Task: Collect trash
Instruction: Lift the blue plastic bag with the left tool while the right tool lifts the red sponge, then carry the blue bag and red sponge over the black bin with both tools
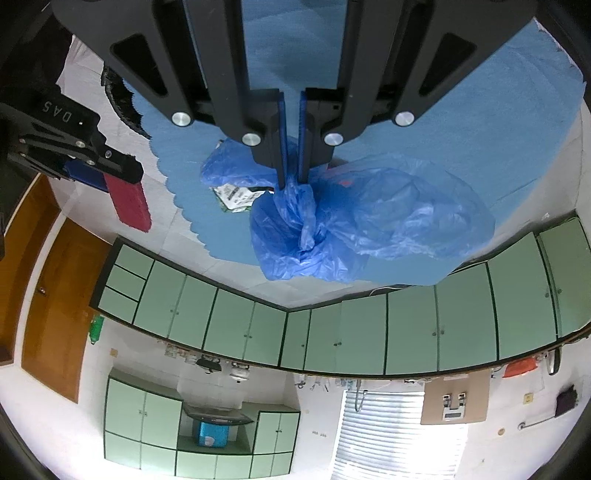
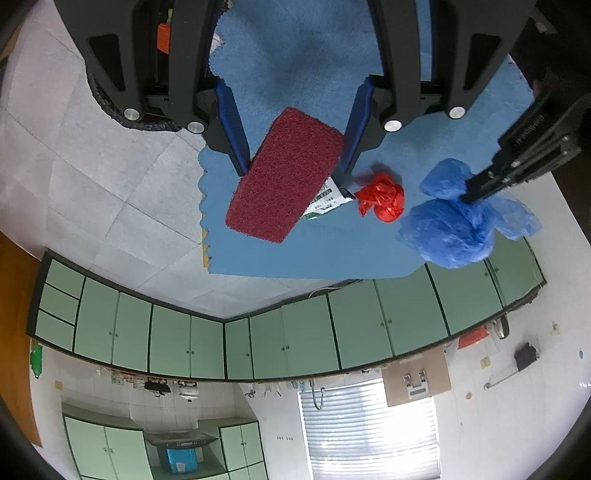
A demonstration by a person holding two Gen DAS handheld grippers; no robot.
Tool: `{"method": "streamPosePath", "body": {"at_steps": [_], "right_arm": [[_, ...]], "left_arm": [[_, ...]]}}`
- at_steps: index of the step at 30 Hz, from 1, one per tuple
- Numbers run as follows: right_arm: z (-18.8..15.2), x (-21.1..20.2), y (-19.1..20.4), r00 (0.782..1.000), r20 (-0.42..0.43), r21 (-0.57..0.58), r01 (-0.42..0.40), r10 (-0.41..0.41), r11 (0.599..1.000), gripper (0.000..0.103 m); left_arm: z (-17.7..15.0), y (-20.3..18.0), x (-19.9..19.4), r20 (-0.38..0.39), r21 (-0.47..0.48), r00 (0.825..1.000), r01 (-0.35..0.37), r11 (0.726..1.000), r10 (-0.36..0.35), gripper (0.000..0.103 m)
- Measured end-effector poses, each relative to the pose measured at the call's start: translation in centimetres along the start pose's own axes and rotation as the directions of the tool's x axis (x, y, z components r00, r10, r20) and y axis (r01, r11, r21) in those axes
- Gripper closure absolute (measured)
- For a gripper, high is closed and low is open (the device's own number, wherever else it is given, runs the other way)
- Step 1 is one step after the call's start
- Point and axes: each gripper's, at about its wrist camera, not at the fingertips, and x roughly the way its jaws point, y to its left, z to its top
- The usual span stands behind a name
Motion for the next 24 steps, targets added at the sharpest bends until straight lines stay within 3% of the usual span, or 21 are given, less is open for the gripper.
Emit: {"method": "streamPosePath", "body": {"at_steps": [14,24], "right_arm": [[0.1,-2.8,-0.7,0.999,0.047,0.004,0.014,-0.014,1.000,0.053],[-0.3,-5.2,-3.2,0.995,0.071,0.040,0.074,-0.077,0.996,0.053]], "left_arm": [[0.1,-2.3,-0.8,0.021,0.035,0.998,0.059,0.998,-0.059,0.099],[0.0,-6.3,-0.6,0.016,0.089,0.989,0.148,0.985,-0.150,0.099]]}}
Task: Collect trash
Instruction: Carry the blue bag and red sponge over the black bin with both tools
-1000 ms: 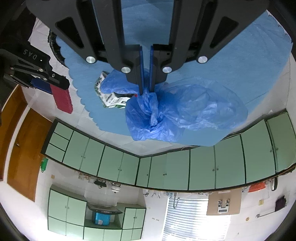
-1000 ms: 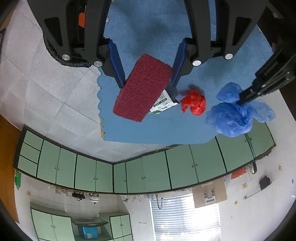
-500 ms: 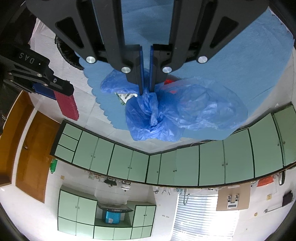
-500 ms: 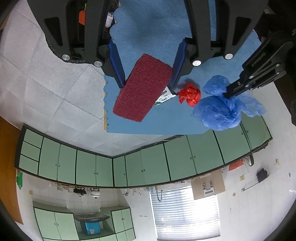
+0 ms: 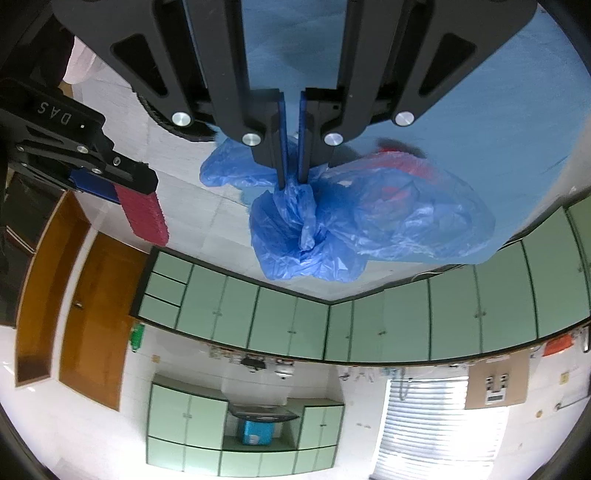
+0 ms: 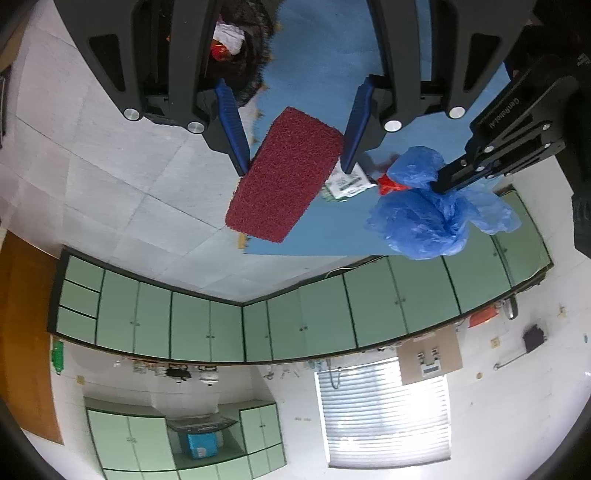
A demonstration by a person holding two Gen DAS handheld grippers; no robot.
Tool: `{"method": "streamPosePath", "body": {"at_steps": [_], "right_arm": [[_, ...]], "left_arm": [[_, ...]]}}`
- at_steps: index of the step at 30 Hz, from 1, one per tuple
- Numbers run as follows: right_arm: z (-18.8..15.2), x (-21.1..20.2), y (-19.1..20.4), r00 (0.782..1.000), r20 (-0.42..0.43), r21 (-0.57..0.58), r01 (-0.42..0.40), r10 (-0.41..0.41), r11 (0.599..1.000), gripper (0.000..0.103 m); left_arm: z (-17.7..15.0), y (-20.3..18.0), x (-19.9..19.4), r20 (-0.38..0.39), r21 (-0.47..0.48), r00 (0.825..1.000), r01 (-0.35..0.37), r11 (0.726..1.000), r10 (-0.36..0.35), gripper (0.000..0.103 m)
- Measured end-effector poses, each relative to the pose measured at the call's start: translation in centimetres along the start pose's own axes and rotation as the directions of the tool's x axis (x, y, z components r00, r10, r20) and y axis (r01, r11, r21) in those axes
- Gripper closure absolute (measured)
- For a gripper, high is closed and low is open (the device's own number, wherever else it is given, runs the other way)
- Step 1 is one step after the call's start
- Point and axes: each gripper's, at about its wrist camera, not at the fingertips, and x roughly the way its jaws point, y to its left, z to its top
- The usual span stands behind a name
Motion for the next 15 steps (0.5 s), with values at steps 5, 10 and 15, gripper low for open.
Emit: {"method": "streamPosePath", "body": {"at_steps": [5,10,15], "right_arm": [[-0.5,-1.5,-2.3,0.999,0.009,0.028,0.048,-0.049,0.998,0.053],[-1.2,-2.7,-5.2,0.995,0.008,0.062,0.099,-0.099,0.993,0.053],[-1.9,-3.2,-7.8,0.990,-0.008,0.092,0.143,-0.143,0.985,0.053]], "left_arm": [[-0.3,-2.6,0.9,-0.014,0.021,0.998,0.057,0.998,-0.056,0.099],[-1.2,-5.3,1.9,-0.036,0.048,0.993,0.112,0.993,-0.110,0.099],[-2.4,-8.4,3.0,-0.071,0.081,0.984,0.167,0.983,-0.162,0.099]]}}
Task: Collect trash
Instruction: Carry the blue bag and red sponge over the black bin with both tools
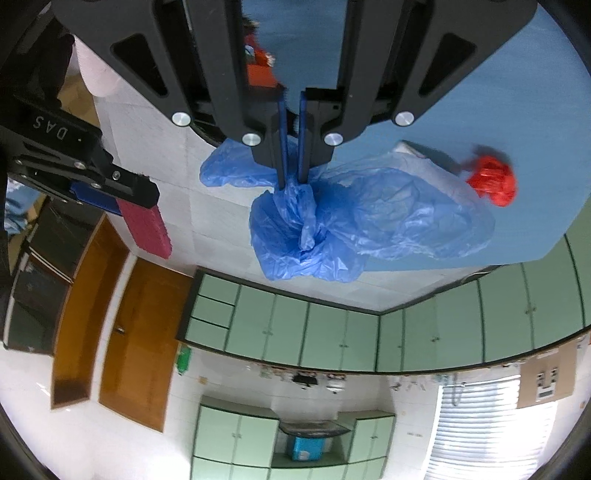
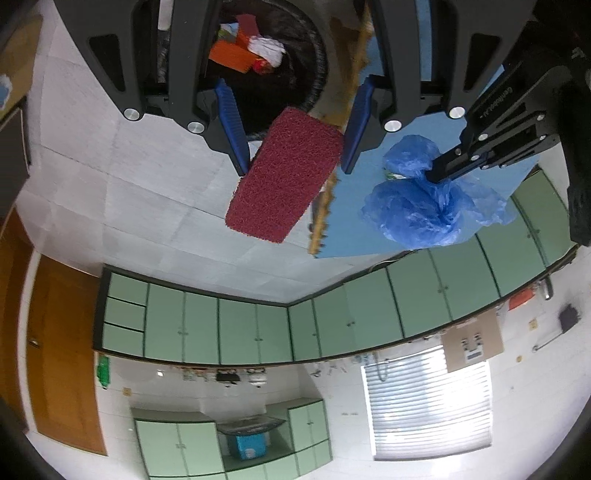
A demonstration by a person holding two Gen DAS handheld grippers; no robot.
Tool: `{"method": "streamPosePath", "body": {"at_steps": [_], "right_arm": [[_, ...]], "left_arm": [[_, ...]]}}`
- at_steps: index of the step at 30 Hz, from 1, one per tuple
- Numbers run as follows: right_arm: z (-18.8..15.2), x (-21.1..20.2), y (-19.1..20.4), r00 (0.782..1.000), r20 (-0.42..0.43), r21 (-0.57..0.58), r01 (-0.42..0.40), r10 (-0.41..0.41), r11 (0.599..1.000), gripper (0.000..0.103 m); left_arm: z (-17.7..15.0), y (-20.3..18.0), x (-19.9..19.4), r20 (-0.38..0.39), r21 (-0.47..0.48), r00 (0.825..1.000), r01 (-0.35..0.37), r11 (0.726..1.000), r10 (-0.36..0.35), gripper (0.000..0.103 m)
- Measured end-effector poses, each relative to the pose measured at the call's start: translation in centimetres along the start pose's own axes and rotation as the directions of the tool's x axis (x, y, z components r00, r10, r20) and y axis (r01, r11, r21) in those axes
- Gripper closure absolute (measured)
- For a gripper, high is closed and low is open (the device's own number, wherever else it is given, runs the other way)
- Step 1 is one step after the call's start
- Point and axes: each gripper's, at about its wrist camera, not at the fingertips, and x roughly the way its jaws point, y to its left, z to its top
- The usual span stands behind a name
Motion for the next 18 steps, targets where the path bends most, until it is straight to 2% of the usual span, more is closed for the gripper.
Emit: {"method": "streamPosePath", "body": {"at_steps": [9,18], "right_arm": [[-1.9,0.7,-3.8,0.997,-0.053,0.034,0.058,-0.056,0.998,0.053],[-4.1,2.5,-7.3,0.990,-0.117,0.065,0.089,-0.081,0.994,0.053]], "left_arm": [[-2.2,-3.7,3.2,-0.069,0.048,0.996,0.055,0.997,-0.052,0.099],[-3.5,-5.3,7.4,-0.149,0.083,0.987,0.079,0.993,-0.067,0.099]]}}
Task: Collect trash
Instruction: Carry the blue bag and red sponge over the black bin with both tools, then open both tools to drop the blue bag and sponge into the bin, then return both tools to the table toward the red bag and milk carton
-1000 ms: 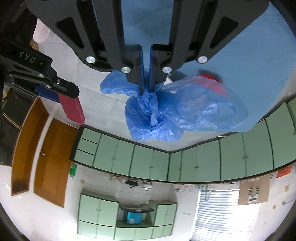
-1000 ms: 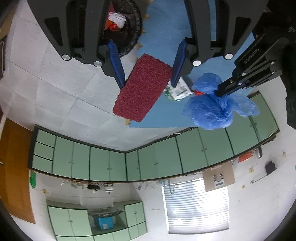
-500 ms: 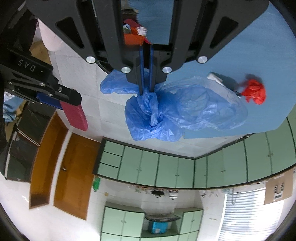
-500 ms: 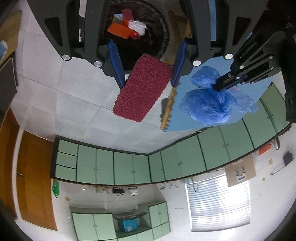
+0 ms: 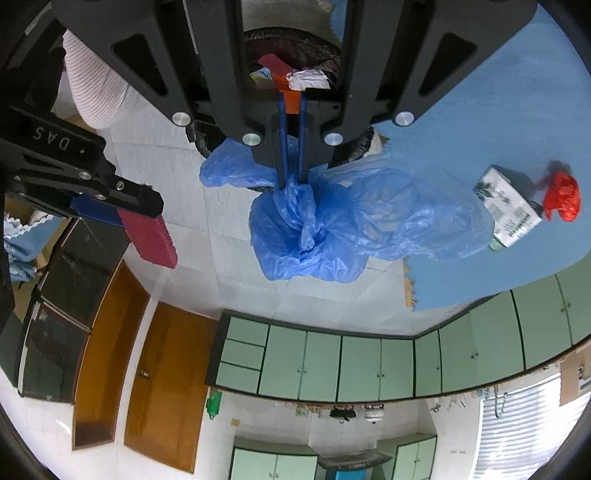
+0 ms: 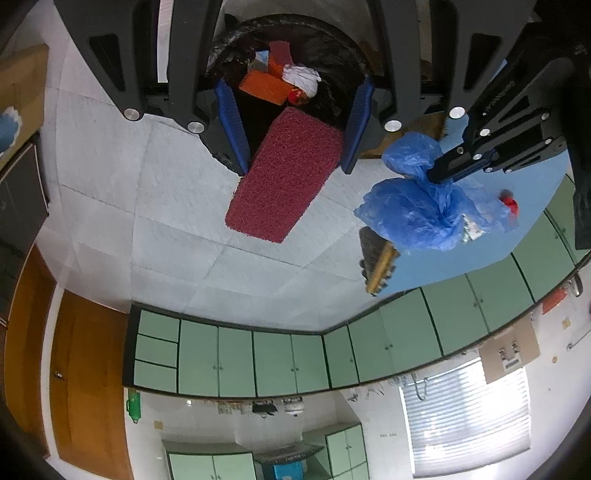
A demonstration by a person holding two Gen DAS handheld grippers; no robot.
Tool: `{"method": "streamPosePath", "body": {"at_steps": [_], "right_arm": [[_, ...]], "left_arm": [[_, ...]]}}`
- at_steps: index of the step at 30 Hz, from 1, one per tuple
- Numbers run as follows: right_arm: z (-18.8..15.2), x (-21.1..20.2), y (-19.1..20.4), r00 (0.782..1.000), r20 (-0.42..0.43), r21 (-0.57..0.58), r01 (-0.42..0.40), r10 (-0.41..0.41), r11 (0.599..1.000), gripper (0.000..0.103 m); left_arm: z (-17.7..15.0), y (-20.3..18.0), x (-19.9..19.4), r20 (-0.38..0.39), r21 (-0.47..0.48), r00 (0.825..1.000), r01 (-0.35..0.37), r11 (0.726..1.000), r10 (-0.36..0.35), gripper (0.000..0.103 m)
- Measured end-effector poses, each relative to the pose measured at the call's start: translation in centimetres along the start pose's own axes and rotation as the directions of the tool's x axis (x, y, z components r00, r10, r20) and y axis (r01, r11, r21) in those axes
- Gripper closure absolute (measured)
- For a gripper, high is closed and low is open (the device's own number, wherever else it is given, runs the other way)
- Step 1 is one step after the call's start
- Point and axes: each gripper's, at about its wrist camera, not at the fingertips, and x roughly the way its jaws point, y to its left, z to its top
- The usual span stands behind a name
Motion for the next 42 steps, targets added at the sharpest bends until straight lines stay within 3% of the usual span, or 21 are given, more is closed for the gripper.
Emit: {"method": "streamPosePath", "body": {"at_steps": [7,9,10,11,12,14,23,29,35,42], "right_arm": [[-0.3,2.0,-1.3,0.999,-0.049,0.013,-0.005,0.006,1.000,0.052],[-0.4,3.0,-2.0,0.997,-0.072,0.023,-0.004,0.005,1.000,0.051],[-0.6,3.6,-2.3,0.996,-0.089,0.026,-0.004,0.006,1.000,0.050],[-0.7,4.1,-2.7,0.994,-0.105,0.030,-0.003,0.006,1.000,0.048],[-0.9,4.6,-3.1,0.993,-0.117,0.040,0.006,-0.001,0.999,0.047],[-1.1,4.9,-3.7,0.992,-0.123,0.046,0.019,-0.013,0.999,0.036],[-0.3,2.7,-3.9,0.995,-0.053,0.061,0.088,-0.085,0.994,0.007],[1.0,0.9,-1.9,0.999,0.015,0.063,0.042,-0.043,0.997,0.006],[2.3,-0.4,1.8,0.997,0.074,0.028,-0.035,0.033,0.999,0.006],[3.0,0.1,6.5,0.989,0.081,-0.024,-0.118,0.120,0.993,0.006]], "left_arm": [[-0.3,-0.5,2.9,-0.051,0.028,0.999,0.016,0.999,-0.014,0.098],[-0.3,-0.7,3.6,-0.070,0.029,0.997,0.024,0.999,-0.022,0.092],[-0.2,-0.7,4.0,-0.076,0.027,0.997,0.025,0.999,-0.023,0.085],[-0.1,-0.6,4.3,-0.082,0.023,0.996,0.027,0.999,-0.025,0.072],[-0.1,-0.6,4.3,-0.084,0.018,0.996,0.032,0.999,-0.030,0.067],[0.0,-0.5,4.4,-0.084,0.012,0.996,0.037,0.999,-0.036,0.063],[0.9,0.6,1.7,-0.023,-0.002,1.000,0.002,1.000,-0.002,0.046],[2.1,2.9,-2.0,0.050,-0.057,0.996,-0.066,0.996,0.068,0.033],[2.4,6.2,-5.8,0.090,-0.128,0.984,-0.141,0.982,0.153,0.030],[2.0,10.4,-9.1,0.103,-0.188,0.962,-0.232,0.954,0.254,0.029]]}}
